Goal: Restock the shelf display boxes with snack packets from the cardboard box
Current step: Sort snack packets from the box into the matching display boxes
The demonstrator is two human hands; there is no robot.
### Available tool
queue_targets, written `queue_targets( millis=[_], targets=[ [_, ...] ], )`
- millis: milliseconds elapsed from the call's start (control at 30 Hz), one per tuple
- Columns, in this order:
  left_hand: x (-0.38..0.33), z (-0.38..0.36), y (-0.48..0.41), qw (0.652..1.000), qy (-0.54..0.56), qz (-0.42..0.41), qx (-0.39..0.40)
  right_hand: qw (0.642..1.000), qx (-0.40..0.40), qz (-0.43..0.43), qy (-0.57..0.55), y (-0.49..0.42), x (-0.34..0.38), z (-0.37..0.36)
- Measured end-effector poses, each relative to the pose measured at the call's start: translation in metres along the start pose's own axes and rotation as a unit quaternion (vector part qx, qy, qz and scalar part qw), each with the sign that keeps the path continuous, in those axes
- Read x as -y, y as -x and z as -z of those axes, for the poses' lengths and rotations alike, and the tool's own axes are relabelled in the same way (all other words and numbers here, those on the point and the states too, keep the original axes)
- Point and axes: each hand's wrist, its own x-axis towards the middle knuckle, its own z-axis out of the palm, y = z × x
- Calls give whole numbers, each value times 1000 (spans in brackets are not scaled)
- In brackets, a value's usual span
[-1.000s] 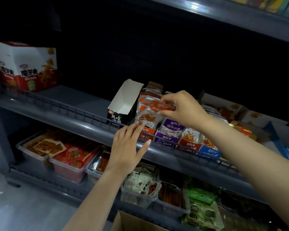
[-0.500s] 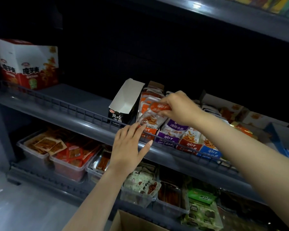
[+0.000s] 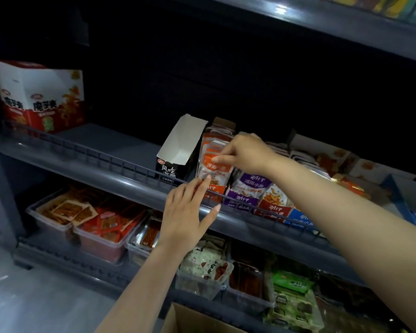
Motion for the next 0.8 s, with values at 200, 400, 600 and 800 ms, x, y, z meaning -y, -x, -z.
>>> queue_targets(
  millis=[200, 400, 600, 800],
  targets=[
    [2, -3, 0, 1000, 4, -8, -16, 995, -97, 1, 35, 6, 9, -10],
    [-8, -5, 21, 997, 69, -4, -20, 957, -275, 49, -82, 91, 21, -6],
    [-17, -18, 82, 988, 122, -75, 62, 917, -232, -18, -323, 217, 0, -91],
    [-13, -59, 181, 965, 16, -14, 262, 901, 7, -198, -385, 315, -26, -248]
  ],
)
